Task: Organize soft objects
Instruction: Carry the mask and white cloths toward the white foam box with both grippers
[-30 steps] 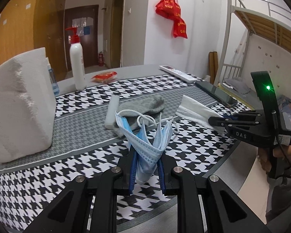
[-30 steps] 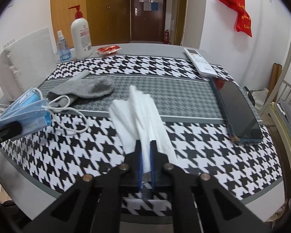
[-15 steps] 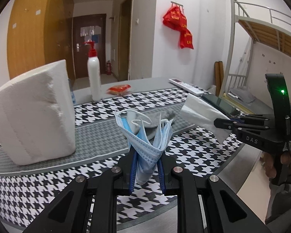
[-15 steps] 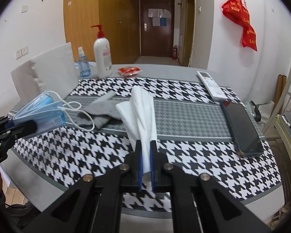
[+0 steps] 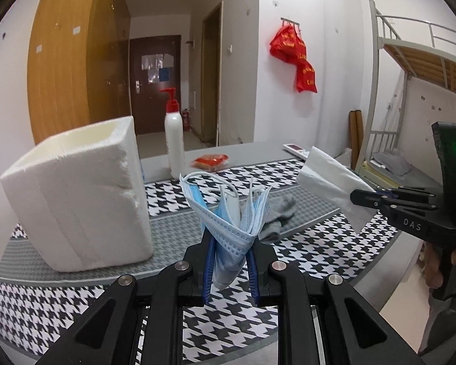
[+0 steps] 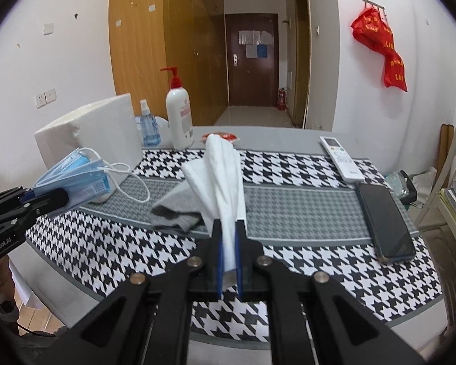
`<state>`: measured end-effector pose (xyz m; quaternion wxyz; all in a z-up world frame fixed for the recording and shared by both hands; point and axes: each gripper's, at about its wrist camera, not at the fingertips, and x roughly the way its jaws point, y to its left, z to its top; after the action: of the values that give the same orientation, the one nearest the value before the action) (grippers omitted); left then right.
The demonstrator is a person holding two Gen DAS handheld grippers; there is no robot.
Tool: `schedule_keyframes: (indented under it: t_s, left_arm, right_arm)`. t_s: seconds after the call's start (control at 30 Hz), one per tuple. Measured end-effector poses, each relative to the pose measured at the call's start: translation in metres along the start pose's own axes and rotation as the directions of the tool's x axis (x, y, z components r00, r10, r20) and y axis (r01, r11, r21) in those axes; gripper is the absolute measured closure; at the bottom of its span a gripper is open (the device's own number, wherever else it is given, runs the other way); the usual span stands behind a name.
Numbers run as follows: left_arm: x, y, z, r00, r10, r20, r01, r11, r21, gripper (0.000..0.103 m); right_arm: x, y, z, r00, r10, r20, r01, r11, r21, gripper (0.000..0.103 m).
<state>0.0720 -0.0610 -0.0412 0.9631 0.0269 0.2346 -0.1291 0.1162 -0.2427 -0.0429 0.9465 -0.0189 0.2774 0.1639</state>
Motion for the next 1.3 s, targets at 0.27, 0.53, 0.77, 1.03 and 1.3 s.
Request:
schedule_keyframes:
  t_s: [0.27, 0.53, 0.77, 1.03, 1.3]
  left_arm:
    - [-0.004, 0.005, 0.015, 0.999, 0.024, 0.027, -0.024, 1.0, 0.013, 0.082]
    - [-0.009, 0.013, 0.037, 0.997, 0.05, 0.064, -0.052, 0.998, 0.022, 0.082]
    - [-0.016, 0.017, 0.054, 0.99, 0.077, 0.121, -0.082, 0.996, 0.034, 0.082]
    - [-0.021, 0.027, 0.064, 0.979, 0.129, 0.158, -0.136, 0.99, 0.032, 0.082]
    - [-0.025, 0.037, 0.075, 0.973, 0.142, 0.185, -0.15, 0.988, 0.029, 0.082]
  right_arm:
    - [-0.003, 0.009, 0.014, 0.999, 0.029, 0.036, -0.029, 1.0, -0.006, 0.094]
    - [-0.005, 0.018, 0.03, 0.996, 0.045, 0.074, -0.043, 0.999, -0.023, 0.094]
    - [-0.008, 0.026, 0.042, 0.992, 0.065, 0.113, -0.061, 0.998, -0.033, 0.094]
    - [-0.01, 0.03, 0.057, 0.987, 0.064, 0.147, -0.062, 0.998, -0.015, 0.094]
    - [-0.014, 0.043, 0.068, 0.978, 0.095, 0.185, -0.09, 0.995, -0.033, 0.094]
